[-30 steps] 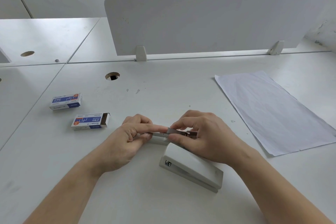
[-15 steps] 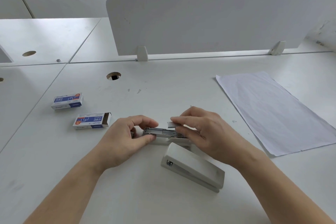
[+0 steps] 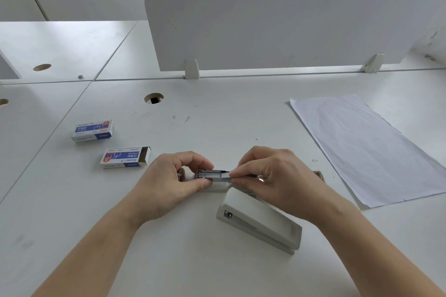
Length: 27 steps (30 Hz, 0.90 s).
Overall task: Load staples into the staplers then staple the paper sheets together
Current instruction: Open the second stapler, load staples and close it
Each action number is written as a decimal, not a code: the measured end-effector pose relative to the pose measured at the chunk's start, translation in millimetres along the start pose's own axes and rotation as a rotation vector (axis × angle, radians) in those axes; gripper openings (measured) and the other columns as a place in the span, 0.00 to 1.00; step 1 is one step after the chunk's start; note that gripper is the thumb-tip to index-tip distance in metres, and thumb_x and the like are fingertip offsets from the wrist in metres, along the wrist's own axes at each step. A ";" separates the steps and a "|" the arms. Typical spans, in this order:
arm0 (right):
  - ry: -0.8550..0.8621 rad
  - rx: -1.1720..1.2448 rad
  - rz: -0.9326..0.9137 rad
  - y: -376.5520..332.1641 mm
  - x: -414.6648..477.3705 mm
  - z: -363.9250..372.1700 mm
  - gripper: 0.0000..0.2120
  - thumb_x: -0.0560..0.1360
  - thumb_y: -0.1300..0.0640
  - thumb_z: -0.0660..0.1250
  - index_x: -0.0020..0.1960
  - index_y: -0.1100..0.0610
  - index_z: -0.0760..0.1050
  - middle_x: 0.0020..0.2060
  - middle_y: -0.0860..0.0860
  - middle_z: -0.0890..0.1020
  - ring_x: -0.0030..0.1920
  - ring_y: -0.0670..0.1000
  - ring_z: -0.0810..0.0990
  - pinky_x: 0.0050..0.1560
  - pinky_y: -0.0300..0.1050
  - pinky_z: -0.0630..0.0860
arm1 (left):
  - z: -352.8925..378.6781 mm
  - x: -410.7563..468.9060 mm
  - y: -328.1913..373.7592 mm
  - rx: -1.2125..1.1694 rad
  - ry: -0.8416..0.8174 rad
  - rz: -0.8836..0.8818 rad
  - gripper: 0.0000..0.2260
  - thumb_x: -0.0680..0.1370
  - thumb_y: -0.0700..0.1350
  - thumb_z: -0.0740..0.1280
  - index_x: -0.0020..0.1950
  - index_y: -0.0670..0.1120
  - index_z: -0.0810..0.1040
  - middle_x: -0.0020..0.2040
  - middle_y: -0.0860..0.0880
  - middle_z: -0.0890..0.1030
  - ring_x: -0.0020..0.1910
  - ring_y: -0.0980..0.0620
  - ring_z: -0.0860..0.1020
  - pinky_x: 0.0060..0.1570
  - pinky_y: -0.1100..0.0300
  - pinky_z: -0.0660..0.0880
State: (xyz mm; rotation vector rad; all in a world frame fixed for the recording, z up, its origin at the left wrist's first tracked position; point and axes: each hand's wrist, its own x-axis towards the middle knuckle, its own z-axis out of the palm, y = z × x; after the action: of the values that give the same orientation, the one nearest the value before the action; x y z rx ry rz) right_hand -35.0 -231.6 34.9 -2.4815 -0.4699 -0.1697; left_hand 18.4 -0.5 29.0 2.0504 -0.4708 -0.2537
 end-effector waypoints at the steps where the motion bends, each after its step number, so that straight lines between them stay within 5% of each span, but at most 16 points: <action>1: 0.003 -0.013 -0.007 -0.3 0.1 1.5 0.07 0.77 0.51 0.71 0.53 0.47 0.86 0.46 0.40 0.81 0.39 0.44 0.80 0.41 0.29 0.71 | 0.0 -0.1 0.0 -0.003 -0.002 0.000 0.12 0.70 0.41 0.76 0.45 0.58 0.83 0.50 0.50 0.83 0.31 0.52 0.68 0.35 0.59 0.71; 7: 0.049 0.010 -0.005 -2.3 0.1 5.7 0.06 0.76 0.53 0.72 0.50 0.49 0.86 0.45 0.41 0.81 0.39 0.43 0.81 0.43 0.35 0.77 | 0.0 0.4 -2.0 -0.004 -0.003 0.004 0.12 0.70 0.41 0.76 0.45 0.58 0.83 0.48 0.49 0.83 0.31 0.51 0.68 0.32 0.61 0.70; 13: 0.048 -0.026 -0.049 -3.0 -1.0 4.3 0.04 0.75 0.52 0.73 0.48 0.47 0.86 0.44 0.40 0.81 0.37 0.44 0.80 0.39 0.38 0.77 | 0.3 0.2 -2.0 0.000 -0.004 0.001 0.11 0.70 0.41 0.76 0.45 0.57 0.83 0.32 0.60 0.77 0.30 0.52 0.67 0.31 0.62 0.68; 17: 0.075 -0.085 -0.098 -6.4 -1.2 4.3 0.04 0.75 0.53 0.72 0.47 0.49 0.86 0.44 0.42 0.84 0.37 0.43 0.81 0.38 0.35 0.76 | 0.8 -0.8 -2.7 0.031 -0.010 0.057 0.10 0.71 0.41 0.76 0.45 0.57 0.83 0.40 0.51 0.79 0.30 0.53 0.66 0.34 0.60 0.68; 20: 0.089 -0.073 -0.108 -6.3 -1.0 4.1 0.05 0.75 0.54 0.72 0.46 0.50 0.87 0.43 0.42 0.85 0.38 0.42 0.81 0.39 0.37 0.78 | 4.9 -2.0 -2.0 0.073 0.008 0.159 0.08 0.71 0.44 0.76 0.45 0.57 0.83 0.40 0.56 0.79 0.31 0.58 0.71 0.35 0.64 0.69; 23: 0.096 -0.056 -0.120 -5.4 -0.6 5.1 0.05 0.75 0.55 0.72 0.47 0.51 0.87 0.43 0.43 0.85 0.38 0.43 0.82 0.39 0.38 0.78 | 11.9 -2.1 -2.6 0.155 0.055 0.312 0.06 0.70 0.51 0.75 0.46 0.57 0.85 0.43 0.57 0.81 0.46 0.54 0.79 0.43 0.63 0.73; 27: 0.092 -0.014 -0.112 -4.1 0.0 5.9 0.05 0.75 0.56 0.73 0.48 0.50 0.87 0.43 0.43 0.85 0.38 0.42 0.82 0.41 0.37 0.78 | 16.1 -1.9 -4.2 0.275 0.123 0.467 0.06 0.72 0.51 0.73 0.47 0.57 0.86 0.42 0.58 0.82 0.45 0.54 0.78 0.43 0.58 0.75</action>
State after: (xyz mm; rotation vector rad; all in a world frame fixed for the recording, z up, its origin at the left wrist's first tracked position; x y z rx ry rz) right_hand -36.4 -225.0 32.4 -2.4500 -0.5701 -0.3312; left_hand 11.7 -10.5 17.3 2.1324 -0.9274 0.2282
